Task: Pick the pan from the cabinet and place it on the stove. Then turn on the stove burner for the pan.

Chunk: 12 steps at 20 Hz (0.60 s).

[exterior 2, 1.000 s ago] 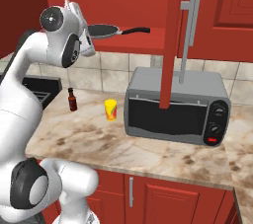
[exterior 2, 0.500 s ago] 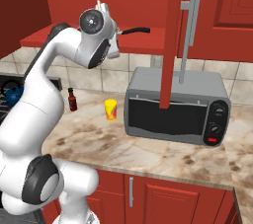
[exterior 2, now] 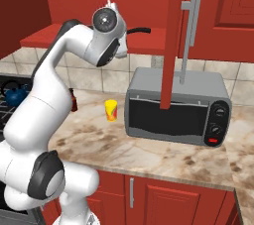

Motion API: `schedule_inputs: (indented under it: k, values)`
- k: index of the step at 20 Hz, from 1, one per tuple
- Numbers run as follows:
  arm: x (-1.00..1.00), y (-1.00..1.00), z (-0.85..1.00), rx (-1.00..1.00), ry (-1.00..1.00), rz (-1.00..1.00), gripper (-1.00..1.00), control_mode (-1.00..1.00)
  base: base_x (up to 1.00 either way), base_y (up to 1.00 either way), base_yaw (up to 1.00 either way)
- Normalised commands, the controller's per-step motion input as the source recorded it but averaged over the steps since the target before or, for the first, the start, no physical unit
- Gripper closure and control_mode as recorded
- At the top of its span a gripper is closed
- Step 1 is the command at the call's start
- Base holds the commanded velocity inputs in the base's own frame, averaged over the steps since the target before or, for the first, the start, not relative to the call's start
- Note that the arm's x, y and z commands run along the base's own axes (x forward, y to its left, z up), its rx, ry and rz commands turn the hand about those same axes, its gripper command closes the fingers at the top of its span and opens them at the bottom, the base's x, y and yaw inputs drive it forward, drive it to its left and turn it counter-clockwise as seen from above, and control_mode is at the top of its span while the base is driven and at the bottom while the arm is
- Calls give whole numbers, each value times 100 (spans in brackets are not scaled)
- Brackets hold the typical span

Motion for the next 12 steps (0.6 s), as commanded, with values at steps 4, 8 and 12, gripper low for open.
schedule_inputs:
  k: [4,8,12]
  values:
    - [3,0,-9,0,6,0,-100,-100,0,0,0]
    - [10,0,-8,0,7,0,-100,-100,0,0,0]
    - [11,0,-2,0,7,0,-100,-100,0,0,0]
